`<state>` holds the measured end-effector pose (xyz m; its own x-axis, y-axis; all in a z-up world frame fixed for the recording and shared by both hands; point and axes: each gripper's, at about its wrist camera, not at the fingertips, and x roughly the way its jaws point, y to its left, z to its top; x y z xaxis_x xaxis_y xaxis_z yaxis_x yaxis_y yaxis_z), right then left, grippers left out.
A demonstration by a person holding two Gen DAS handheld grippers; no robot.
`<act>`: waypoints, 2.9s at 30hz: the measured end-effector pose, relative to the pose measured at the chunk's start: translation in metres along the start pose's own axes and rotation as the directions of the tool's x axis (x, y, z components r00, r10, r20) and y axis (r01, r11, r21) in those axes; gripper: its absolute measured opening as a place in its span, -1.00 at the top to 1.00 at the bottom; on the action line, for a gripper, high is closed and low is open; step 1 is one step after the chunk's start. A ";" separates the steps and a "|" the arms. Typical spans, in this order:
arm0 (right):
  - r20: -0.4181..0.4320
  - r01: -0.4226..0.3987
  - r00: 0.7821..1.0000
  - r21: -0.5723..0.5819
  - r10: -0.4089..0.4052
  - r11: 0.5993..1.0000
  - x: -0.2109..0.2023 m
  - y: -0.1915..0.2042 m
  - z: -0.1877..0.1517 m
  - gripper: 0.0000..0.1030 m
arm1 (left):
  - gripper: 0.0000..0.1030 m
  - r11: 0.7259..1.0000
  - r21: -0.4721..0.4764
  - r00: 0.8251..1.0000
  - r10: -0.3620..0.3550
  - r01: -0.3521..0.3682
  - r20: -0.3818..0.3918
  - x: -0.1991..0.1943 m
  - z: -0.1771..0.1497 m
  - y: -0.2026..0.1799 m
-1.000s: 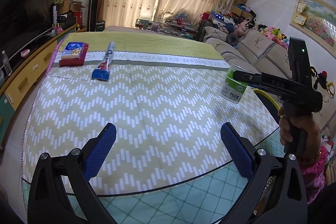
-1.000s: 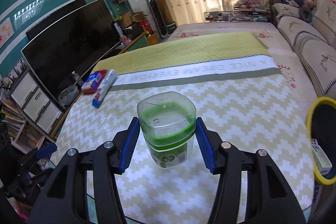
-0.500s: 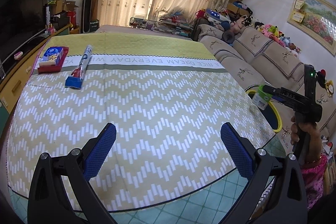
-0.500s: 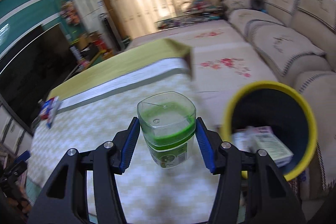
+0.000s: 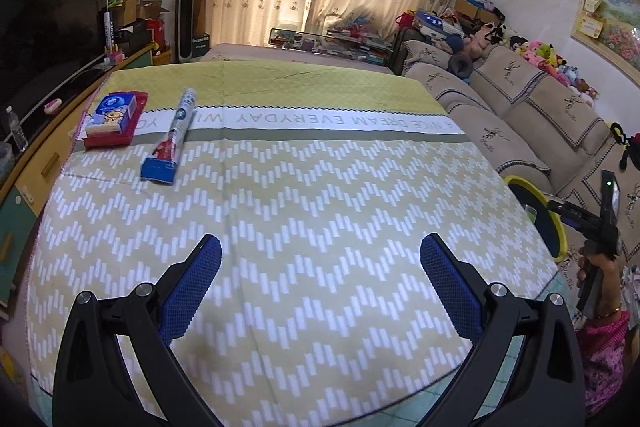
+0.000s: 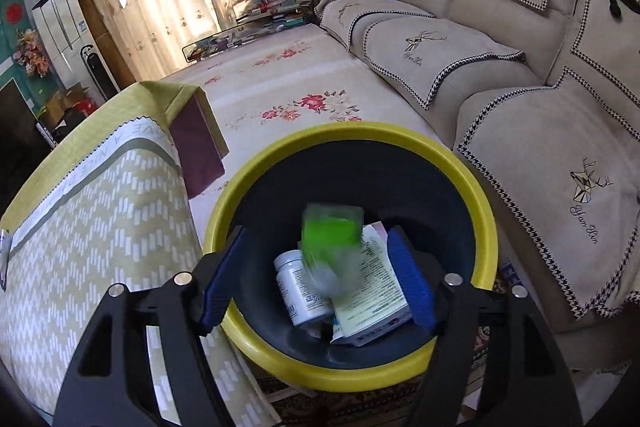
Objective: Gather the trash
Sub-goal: 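Carry the green-lidded cup to the yellow bin and open the right gripper, then lower the left gripper onto the white printed tube and grasp it, then carry the white tube to the yellow bin and open the left gripper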
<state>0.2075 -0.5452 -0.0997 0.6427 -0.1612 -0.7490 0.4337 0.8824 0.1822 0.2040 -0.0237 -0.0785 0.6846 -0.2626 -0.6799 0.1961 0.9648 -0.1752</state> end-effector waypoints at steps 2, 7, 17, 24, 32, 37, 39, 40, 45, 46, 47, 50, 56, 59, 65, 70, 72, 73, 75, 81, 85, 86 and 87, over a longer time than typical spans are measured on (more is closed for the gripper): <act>0.000 -0.010 1.000 0.000 0.010 1.000 0.002 0.001 0.001 -0.34 | -0.90 1.000 0.012 1.000 0.028 -0.028 -0.008 0.007 0.009 0.010; -0.010 -0.037 0.999 -0.010 0.037 0.999 0.004 0.011 -0.002 -0.37 | -0.90 0.993 0.038 0.993 0.112 -0.111 -0.046 0.031 0.033 0.040; -0.013 -0.059 0.998 -0.037 0.059 0.998 -0.002 0.037 0.001 -0.41 | -0.69 0.987 0.049 0.976 0.160 -0.154 -0.146 0.094 0.087 0.098; -0.006 -0.063 0.998 -0.050 0.062 0.997 -0.005 0.045 0.003 -0.44 | -0.43 0.985 0.058 0.964 0.169 -0.160 -0.204 0.131 0.104 0.113; -0.013 -0.068 0.998 -0.050 0.067 0.996 -0.003 0.045 0.004 -0.45 | 0.06 0.984 0.037 0.954 0.177 -0.173 -0.242 0.152 0.119 0.130; -0.012 -0.080 0.997 -0.043 0.080 0.996 -0.004 0.044 0.003 -0.46 | 0.61 0.988 0.031 0.956 0.154 -0.151 -0.250 0.148 0.119 0.124; -0.010 -0.088 0.996 -0.039 0.088 0.995 -0.006 0.042 0.003 -0.46 | 0.62 0.990 0.033 0.959 0.138 -0.134 -0.246 0.143 0.116 0.114; -0.008 -0.091 0.996 -0.037 0.091 0.995 -0.007 0.041 0.003 -0.46 | 0.62 0.992 0.036 0.962 0.122 -0.117 -0.243 0.140 0.115 0.106; 0.022 -0.108 0.994 -0.015 0.109 0.994 -0.018 0.028 0.004 -0.46 | 0.62 0.993 0.114 0.976 0.055 -0.031 -0.209 0.123 0.116 0.042; 0.028 -0.111 0.993 -0.010 0.111 0.994 -0.021 0.024 0.005 -0.46 | 0.62 0.990 0.140 0.978 0.027 0.002 -0.205 0.120 0.118 0.021; 0.036 -0.114 0.993 -0.001 0.114 0.993 -0.024 0.019 0.004 -0.47 | 0.62 0.987 0.159 0.979 0.008 0.025 -0.204 0.118 0.119 0.004; 0.058 -0.116 0.992 0.019 0.114 0.993 -0.034 0.003 0.003 -0.47 | 0.62 0.969 0.222 0.974 -0.058 0.107 -0.217 0.117 0.119 -0.054; 0.092 -0.104 0.991 0.081 0.097 0.991 -0.053 -0.036 -0.002 -0.51 | 0.61 0.889 0.353 0.941 -0.202 0.293 -0.272 0.124 0.105 -0.191; 0.114 -0.087 0.991 0.102 0.075 0.991 -0.060 -0.054 -0.006 -0.51 | 0.61 0.840 0.396 0.916 -0.262 0.372 -0.304 0.132 0.095 -0.255; 0.132 -0.065 0.990 0.148 0.045 0.987 -0.072 -0.090 -0.012 -0.52 | 0.61 0.747 0.458 0.864 -0.319 0.483 -0.391 0.161 0.070 -0.374; 0.138 -0.046 0.990 0.194 0.019 0.980 -0.079 -0.117 -0.019 -0.52 | 0.60 0.707 0.483 0.841 -0.314 0.516 -0.440 0.191 0.053 -0.451; 0.140 -0.042 0.990 0.209 0.013 0.977 -0.082 -0.126 -0.023 -0.53 | 0.55 0.706 0.485 0.840 -0.307 0.517 -0.448 0.202 0.049 -0.468; 0.140 -0.039 0.990 0.216 0.009 0.976 -0.083 -0.129 -0.024 -0.54 | 0.48 0.709 0.491 0.846 -0.297 0.506 -0.443 0.207 0.047 -0.477; 0.142 -0.038 0.990 0.226 0.006 0.973 -0.086 -0.134 -0.025 -0.55 | -0.14 0.719 0.494 0.855 -0.283 0.489 -0.434 0.213 0.045 -0.486; 0.156 -0.041 0.988 0.184 0.012 0.982 -0.097 -0.121 -0.032 -0.63 | -0.51 0.778 0.459 0.894 -0.294 0.429 -0.338 0.176 0.058 -0.450; 0.150 -0.070 0.987 0.100 0.055 0.992 -0.103 -0.092 -0.035 -0.67 | -0.86 0.818 0.483 0.950 -0.278 0.313 -0.145 0.108 0.060 -0.393; 0.148 -0.080 0.987 0.079 0.068 0.994 -0.105 -0.084 -0.036 -0.69 | -0.91 0.830 0.482 0.958 -0.268 0.282 -0.098 0.089 0.058 -0.378; 0.146 -0.093 0.986 0.049 0.085 0.994 -0.107 -0.073 -0.038 -0.70 | -0.91 0.840 0.475 0.963 -0.259 0.261 -0.071 0.076 0.058 -0.364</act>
<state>0.0828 -0.5755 -0.0568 0.7623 -0.1484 -0.6299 0.4028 0.8707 0.2823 0.2250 -0.3959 -0.0250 0.5589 -0.5022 -0.6599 0.6773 0.7356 0.0138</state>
